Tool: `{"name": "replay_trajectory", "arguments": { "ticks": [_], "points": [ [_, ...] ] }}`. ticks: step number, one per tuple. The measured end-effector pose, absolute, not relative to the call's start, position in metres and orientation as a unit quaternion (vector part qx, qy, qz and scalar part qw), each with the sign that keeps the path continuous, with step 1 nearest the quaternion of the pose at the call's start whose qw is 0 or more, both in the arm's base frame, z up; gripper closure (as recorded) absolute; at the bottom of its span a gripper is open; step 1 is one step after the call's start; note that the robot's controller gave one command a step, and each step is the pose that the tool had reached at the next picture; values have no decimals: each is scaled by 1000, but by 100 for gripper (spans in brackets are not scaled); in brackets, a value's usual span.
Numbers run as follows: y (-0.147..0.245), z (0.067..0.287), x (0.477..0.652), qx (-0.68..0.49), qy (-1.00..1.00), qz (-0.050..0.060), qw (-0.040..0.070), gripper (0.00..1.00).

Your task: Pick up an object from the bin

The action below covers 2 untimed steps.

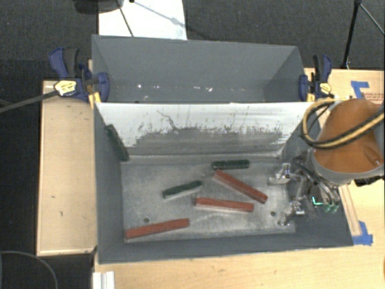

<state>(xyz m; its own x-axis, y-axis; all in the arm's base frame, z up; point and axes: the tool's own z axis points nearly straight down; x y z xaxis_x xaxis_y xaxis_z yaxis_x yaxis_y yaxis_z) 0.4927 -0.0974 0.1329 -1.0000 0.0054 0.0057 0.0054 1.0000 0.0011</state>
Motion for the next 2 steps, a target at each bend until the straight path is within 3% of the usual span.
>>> {"name": "replay_trajectory", "arguments": {
  "ticks": [1, 2],
  "points": [
    [-97, 137, 495, -1, -1000, 0, -1, 0],
    [-69, 75, 524, -63, -998, 0, -7, 100]
  ]
}}
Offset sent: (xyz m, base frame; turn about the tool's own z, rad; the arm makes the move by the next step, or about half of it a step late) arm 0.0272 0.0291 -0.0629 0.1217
